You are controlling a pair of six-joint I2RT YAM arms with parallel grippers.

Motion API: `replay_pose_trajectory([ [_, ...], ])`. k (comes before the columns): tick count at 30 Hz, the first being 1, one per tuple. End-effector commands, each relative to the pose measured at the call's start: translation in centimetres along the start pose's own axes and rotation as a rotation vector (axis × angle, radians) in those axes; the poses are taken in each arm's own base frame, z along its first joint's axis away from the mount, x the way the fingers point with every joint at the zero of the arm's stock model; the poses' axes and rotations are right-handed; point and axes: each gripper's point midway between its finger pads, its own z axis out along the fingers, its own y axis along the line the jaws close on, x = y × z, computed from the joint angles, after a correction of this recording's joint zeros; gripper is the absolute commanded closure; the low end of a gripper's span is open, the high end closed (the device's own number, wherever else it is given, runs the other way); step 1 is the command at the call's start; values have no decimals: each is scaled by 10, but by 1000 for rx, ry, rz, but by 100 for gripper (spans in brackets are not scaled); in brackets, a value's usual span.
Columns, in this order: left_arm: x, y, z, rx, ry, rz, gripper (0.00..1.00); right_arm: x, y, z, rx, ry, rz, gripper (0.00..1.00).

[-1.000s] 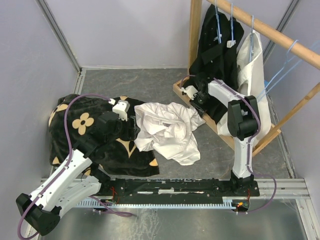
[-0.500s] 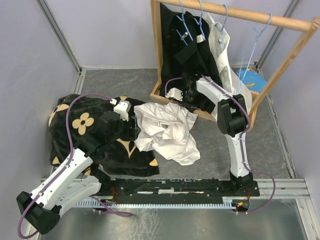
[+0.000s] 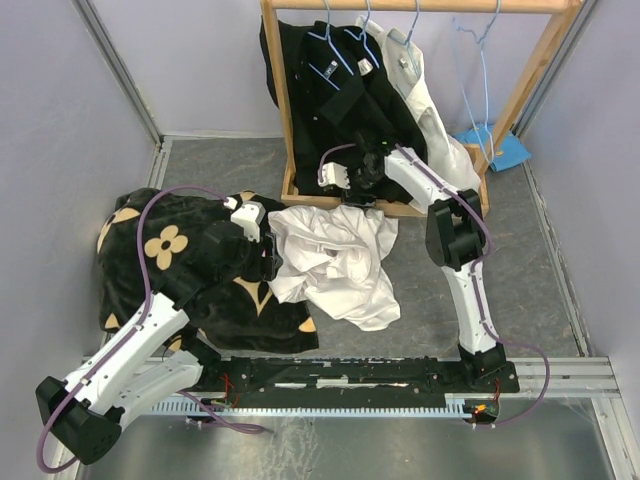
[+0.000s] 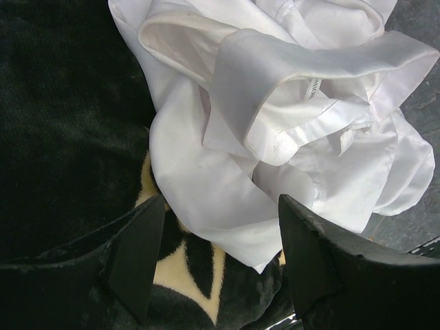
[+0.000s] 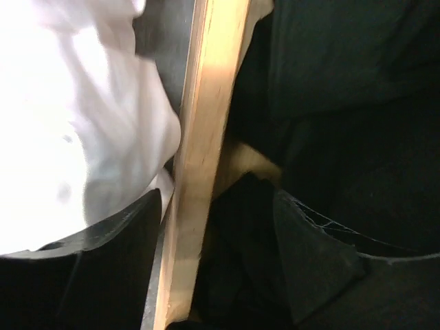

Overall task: Place the shirt on the hanger
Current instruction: Move the clothesline to the center of the board.

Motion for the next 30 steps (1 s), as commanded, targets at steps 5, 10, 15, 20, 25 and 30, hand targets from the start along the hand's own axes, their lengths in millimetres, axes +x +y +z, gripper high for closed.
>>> replay_pose_trajectory([
  [5,-9,-5,-2,27,-34,34,27,-47,-38,-88,363,-204,91,14],
  [10,-11,-5,-3,27,-46,31,27,-57,-16,-116,438,-242,210,14],
  [15,-11,-4,-4,23,-45,31,27,-76,14,-121,532,-212,305,1],
  [20,-13,-2,-8,10,-60,26,27,-111,54,-140,593,-217,449,1],
  [25,-15,-1,-10,2,-73,24,27,-132,88,-175,581,-351,784,1],
  [30,-15,2,-9,-18,-72,18,27,-137,119,-208,505,-393,971,1],
])
